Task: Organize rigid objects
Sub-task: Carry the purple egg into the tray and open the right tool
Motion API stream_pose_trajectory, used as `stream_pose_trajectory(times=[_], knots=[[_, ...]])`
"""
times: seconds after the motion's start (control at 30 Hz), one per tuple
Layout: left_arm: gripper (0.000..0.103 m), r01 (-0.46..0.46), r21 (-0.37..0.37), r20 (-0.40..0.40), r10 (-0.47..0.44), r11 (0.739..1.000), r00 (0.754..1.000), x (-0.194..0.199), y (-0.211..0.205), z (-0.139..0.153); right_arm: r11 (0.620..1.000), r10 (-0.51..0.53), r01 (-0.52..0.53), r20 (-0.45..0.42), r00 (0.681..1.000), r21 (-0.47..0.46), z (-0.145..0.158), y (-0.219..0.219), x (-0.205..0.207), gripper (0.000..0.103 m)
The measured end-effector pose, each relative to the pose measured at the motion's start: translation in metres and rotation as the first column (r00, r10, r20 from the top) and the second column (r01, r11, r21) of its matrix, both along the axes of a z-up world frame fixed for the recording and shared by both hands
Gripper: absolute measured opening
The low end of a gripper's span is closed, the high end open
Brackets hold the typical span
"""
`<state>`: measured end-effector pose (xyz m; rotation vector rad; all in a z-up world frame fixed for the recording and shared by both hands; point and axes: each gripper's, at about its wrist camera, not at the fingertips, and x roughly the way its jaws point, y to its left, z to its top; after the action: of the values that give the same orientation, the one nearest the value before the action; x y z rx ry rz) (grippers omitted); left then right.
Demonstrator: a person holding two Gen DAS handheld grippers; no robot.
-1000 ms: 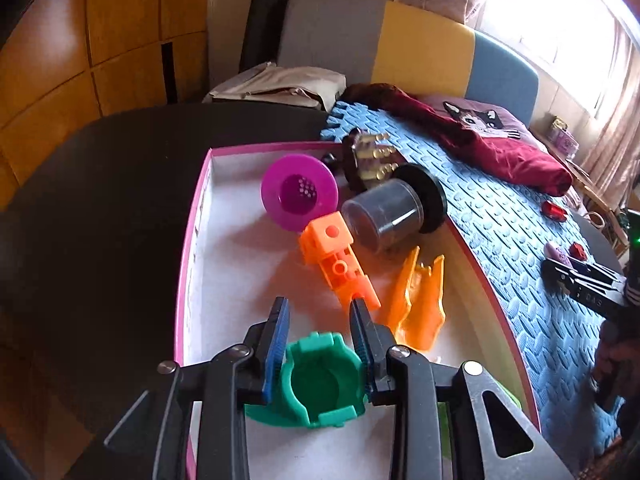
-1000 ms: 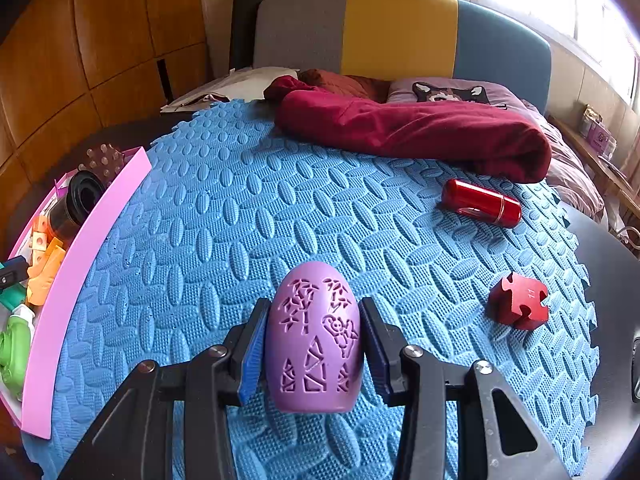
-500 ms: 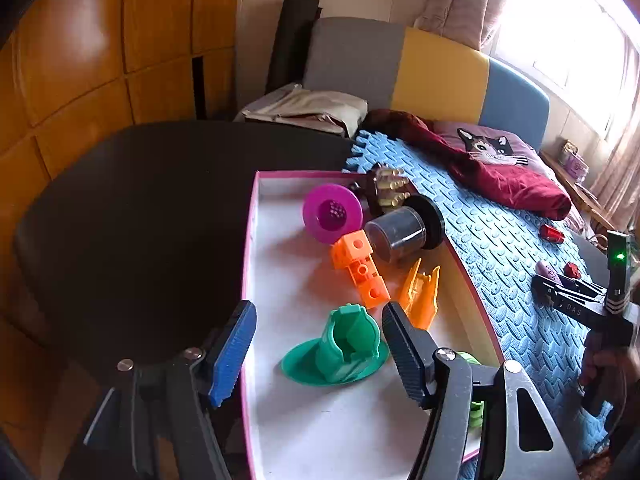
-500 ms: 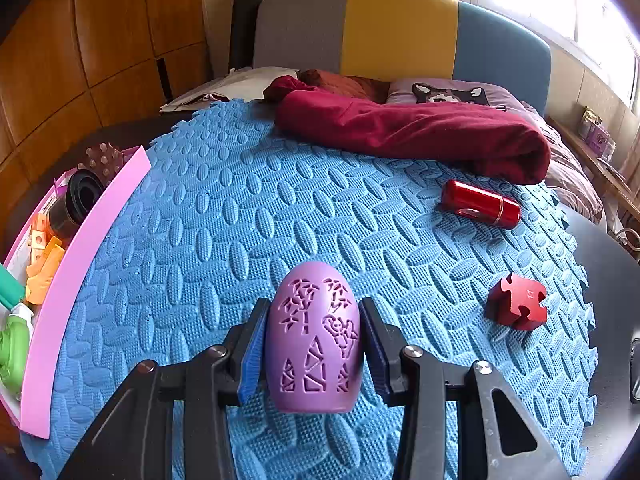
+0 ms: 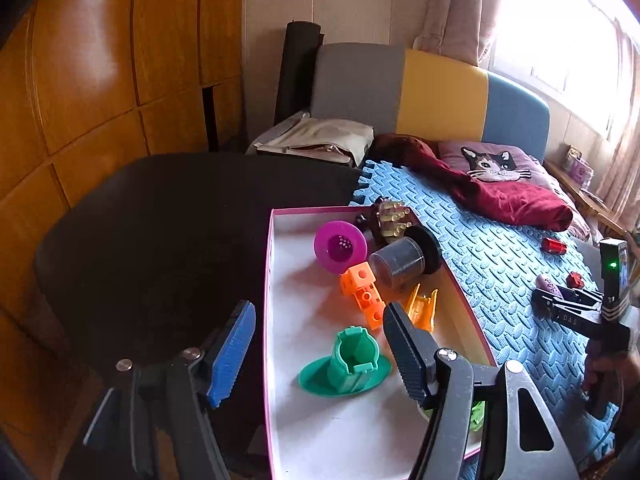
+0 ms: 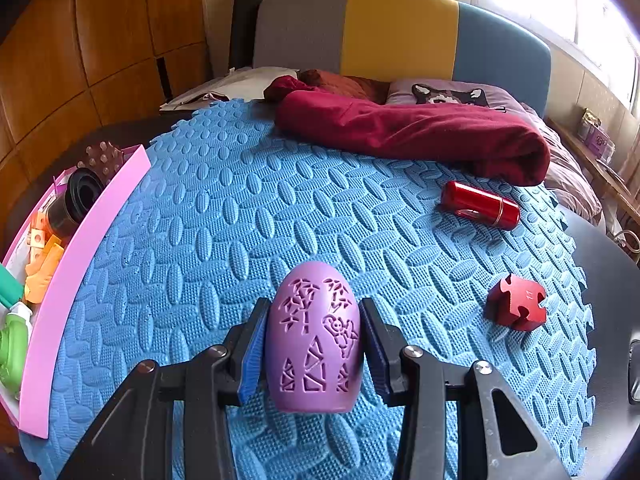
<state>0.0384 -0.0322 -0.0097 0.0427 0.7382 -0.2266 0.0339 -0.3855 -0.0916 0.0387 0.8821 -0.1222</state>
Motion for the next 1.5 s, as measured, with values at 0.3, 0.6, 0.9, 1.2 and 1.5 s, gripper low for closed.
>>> stream_pose_trajectory(times=[0.3,0.6,0.9,1.2,1.5], knots=[[0.067,-0.034,0.0,0.0,0.034,0.999,0.999,-0.001,0.011,0.0,0.999,-0.003,0.003,-0.003,1.0,-0.038,0.0,0.005,0.0,0.044],[0.067,-0.056,-0.013,-0.005,0.056,0.998,0.998,0.0,0.021,-0.002,0.998,-0.017,0.017,-0.007,1.0,-0.068,0.0,0.009,0.0,0.043],[0.067,-0.074,-0.021,-0.014,0.073,0.997,0.997,0.003,0.029,-0.003,0.993,-0.117,0.117,-0.005,0.993,0.005,0.002,0.007,-0.008,0.044],[0.067,-0.071,-0.031,-0.016,0.07,0.997,0.997,0.003,0.031,-0.004,0.99,-0.092,0.095,-0.033,0.995,0.104,0.006,0.027,-0.021,0.043],[0.067,-0.075,-0.039,-0.024,0.075,0.996,0.997,0.003,0.036,-0.005,0.984,-0.015,0.011,0.024,1.0,0.178,0.031,0.06,-0.019,0.043]])
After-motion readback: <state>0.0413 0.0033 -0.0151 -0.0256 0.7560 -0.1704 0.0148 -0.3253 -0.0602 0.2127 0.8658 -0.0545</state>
